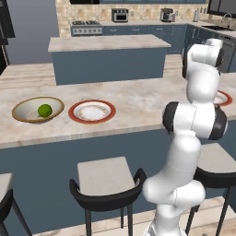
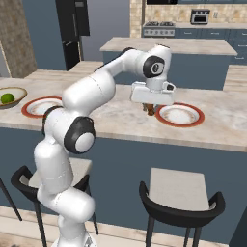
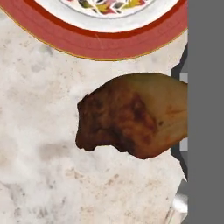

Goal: Pick the chicken drumstick and lime from their plates and place them in the bowl. Then put the bowl in the fridge.

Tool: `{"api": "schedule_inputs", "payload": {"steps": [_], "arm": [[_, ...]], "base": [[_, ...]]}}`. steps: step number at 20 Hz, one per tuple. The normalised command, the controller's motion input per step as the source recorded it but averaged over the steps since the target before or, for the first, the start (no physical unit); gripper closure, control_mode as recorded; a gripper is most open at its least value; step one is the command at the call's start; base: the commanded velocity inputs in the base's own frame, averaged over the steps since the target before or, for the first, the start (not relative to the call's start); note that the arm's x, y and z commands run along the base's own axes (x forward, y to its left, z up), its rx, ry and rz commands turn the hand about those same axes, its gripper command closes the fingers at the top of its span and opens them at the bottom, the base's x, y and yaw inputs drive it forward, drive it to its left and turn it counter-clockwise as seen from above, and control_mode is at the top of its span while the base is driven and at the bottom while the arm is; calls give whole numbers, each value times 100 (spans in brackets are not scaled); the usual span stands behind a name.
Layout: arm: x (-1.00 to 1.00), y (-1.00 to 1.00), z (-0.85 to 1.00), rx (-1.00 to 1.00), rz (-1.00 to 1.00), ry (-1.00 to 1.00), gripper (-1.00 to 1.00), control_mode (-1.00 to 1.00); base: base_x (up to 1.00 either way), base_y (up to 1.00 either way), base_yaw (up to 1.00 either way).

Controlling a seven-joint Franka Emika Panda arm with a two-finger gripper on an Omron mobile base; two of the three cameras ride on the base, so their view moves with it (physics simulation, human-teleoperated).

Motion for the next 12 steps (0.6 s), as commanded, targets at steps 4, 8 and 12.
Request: {"api": "schedule_inputs", "payload": {"steps": [4, 8, 12], "arm": [[-34, 66, 10, -1, 17, -2, 100, -100], [-3, 65, 37, 0, 14, 2, 100, -100], [0, 69, 38, 0, 22, 2, 100, -100]], "base": [[0, 0, 0], [0, 0, 0], [0, 0, 0]]}}
